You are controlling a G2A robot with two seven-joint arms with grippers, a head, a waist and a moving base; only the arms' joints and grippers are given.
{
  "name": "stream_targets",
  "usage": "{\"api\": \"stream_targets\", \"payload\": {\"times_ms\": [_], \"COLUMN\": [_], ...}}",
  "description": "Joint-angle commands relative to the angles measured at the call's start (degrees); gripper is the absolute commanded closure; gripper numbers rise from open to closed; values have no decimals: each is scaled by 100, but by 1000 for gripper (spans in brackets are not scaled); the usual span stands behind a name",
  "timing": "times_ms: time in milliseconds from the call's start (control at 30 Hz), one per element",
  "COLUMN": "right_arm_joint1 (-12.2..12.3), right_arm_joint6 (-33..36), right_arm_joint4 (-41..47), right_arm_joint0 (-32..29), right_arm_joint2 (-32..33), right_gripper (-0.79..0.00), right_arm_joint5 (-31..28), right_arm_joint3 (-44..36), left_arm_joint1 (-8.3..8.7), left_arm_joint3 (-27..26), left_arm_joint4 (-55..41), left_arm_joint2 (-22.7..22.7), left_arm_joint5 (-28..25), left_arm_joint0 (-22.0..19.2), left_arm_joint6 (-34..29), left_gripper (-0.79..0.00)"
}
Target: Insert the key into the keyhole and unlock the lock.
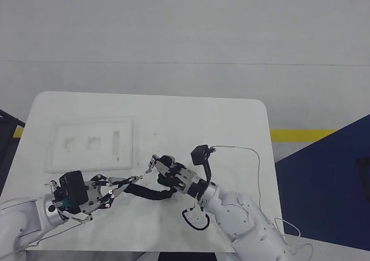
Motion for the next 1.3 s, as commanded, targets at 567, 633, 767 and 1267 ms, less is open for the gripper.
{"api": "stream_targets", "payload": {"times_ms": [567,633,767,1267], "right_arm_joint1": [221,224,223,132], "right_arm_joint6": [-229,-223,-188,1011], "right_arm_joint4": [482,489,565,2250], "right_arm_joint0": [-756,-783,-762,30], "right_arm_joint2": [1229,1204,1144,822], "right_gripper": [0,0,0,0], "right_arm_joint5": [62,56,52,635], "right_arm_joint3": [-649,-640,-556,886], "left_arm_joint1": [-82,-102,-80,103], "left_arm_joint3": [1580,1668,1718,735], "left_arm_joint4": [-4169,-4172,-4210,-5578], "left_arm_joint2": [2874,2997,2883,165], "left_arm_joint5": [1459,1501,1390,523], "left_arm_joint0": [-3112,-3220,-3243,-1464], "left_arm_joint6": [-5066,-5104,-5086,-3452], "left_gripper": [-785,-785,-785,-785]}}
